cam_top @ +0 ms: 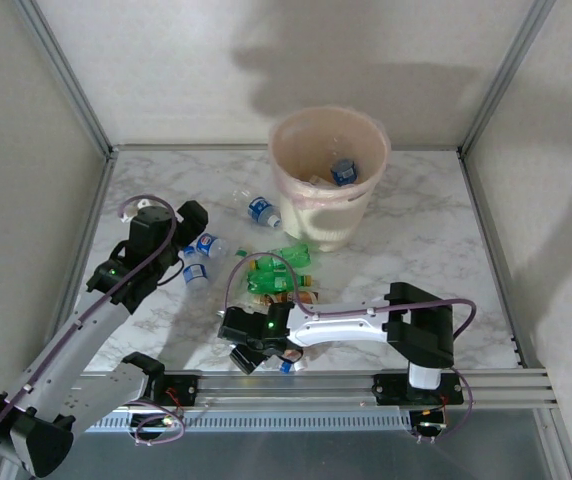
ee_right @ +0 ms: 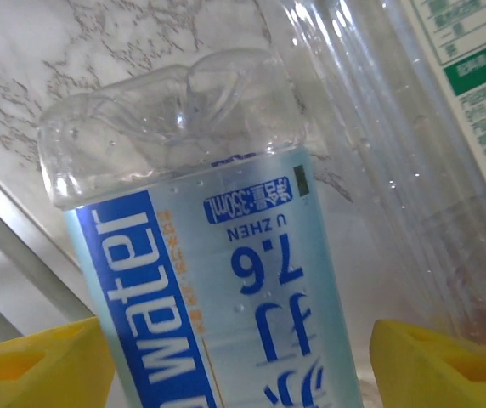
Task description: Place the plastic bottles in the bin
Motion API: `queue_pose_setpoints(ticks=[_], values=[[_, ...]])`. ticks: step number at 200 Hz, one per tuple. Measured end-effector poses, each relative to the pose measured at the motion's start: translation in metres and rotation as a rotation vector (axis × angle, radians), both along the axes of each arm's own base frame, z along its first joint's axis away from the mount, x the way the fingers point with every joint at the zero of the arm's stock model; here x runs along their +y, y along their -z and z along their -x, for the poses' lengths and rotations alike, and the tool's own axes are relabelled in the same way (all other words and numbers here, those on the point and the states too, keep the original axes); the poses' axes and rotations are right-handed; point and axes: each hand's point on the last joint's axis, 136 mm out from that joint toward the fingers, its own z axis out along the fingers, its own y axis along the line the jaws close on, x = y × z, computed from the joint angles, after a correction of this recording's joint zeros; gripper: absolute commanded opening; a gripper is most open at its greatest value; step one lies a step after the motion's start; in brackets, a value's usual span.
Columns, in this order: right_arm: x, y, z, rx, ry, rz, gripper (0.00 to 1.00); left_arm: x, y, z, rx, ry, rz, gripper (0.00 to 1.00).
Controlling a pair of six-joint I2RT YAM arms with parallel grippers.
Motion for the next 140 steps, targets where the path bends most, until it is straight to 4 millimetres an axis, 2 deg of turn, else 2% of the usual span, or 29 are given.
queue_pose_setpoints(ticks=[17, 66, 97, 140], values=[[-0.002, 0.006, 0.0, 0.001, -0.007, 0.025, 0.77, 0.001, 0.0, 0.0, 0.001, -0.003, 0.004, 0.91], [0.001, 0.014, -0.002, -0.008, -0.021, 0.05, 0.63, 0.002, 0.003, 0.0, 0.005, -0.006, 0.014, 0.9], [0.007, 0.009, -0.005, -0.028, -0.021, 0.037, 0.53, 0.002, 0.002, 0.0, -0.002, -0.005, 0.02, 0.9], [0.01, -0.009, -0.011, -0.065, -0.014, 0.005, 0.51, 0.003, 0.002, 0.0, -0.003, -0.009, 0.027, 0.9]])
